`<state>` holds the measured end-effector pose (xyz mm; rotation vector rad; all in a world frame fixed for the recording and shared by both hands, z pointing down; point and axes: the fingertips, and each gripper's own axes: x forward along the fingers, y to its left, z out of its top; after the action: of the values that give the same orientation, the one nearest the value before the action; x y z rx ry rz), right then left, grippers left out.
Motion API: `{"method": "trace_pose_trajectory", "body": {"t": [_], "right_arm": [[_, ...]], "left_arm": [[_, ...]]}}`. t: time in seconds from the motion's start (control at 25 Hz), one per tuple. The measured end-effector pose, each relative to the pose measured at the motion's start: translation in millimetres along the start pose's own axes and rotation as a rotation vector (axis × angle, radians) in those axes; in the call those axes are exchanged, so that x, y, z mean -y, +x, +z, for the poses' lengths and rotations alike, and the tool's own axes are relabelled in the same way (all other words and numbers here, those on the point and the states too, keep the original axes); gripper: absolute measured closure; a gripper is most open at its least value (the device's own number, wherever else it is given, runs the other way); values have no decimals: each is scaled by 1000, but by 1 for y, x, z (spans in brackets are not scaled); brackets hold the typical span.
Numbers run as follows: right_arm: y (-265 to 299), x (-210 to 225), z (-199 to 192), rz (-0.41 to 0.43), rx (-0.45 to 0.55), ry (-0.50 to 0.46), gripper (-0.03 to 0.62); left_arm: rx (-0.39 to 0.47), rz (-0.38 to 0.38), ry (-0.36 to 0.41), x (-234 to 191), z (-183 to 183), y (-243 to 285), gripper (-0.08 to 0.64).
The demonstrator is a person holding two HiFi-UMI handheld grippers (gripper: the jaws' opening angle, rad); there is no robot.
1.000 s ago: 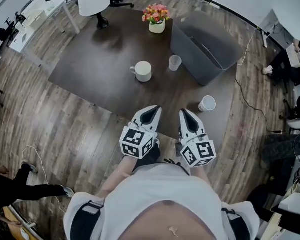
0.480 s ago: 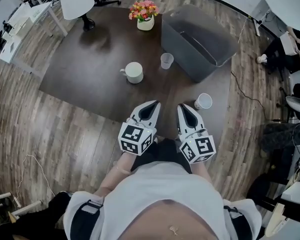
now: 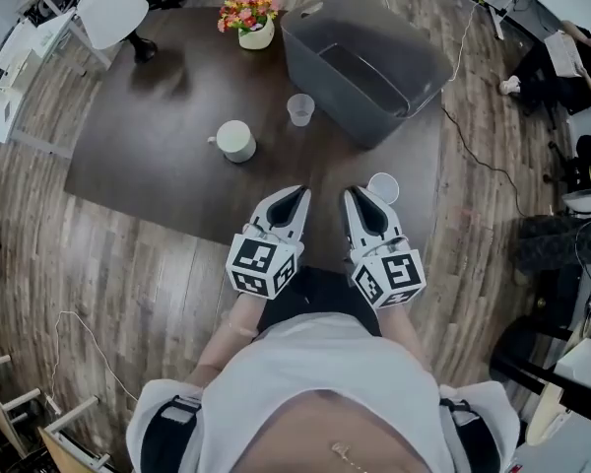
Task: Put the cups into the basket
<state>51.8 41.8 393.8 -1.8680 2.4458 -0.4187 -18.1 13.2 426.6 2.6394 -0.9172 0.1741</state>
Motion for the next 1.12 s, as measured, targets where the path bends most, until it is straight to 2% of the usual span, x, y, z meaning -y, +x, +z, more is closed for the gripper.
{"method": "trace_pose_trajectory", "body": {"t": [0.08,0.28,0.4,0.48,0.76,1.12], "right_arm": [[0,13,2,-3,-19,-3,528],[-4,39,-3,-26,-82,-28,340],[-8,54,-11,-55,-128,-49,268],[-11,65,-16,-70,-162,-65,250],[-15,90,-33,-113,-263,-79,247],[-10,115,-80,-106,-418,-144,224]], "left_arm": [[-4,-18,9,8,4,13,549],[-28,-64,15,26,0,39,549],[-50,-85,13,34,-5,53,549],[-64,-100,17,39,-7,61,549],[-119,-138,13,50,-20,82,549],[-187,-161,-10,50,-48,103,549]]}}
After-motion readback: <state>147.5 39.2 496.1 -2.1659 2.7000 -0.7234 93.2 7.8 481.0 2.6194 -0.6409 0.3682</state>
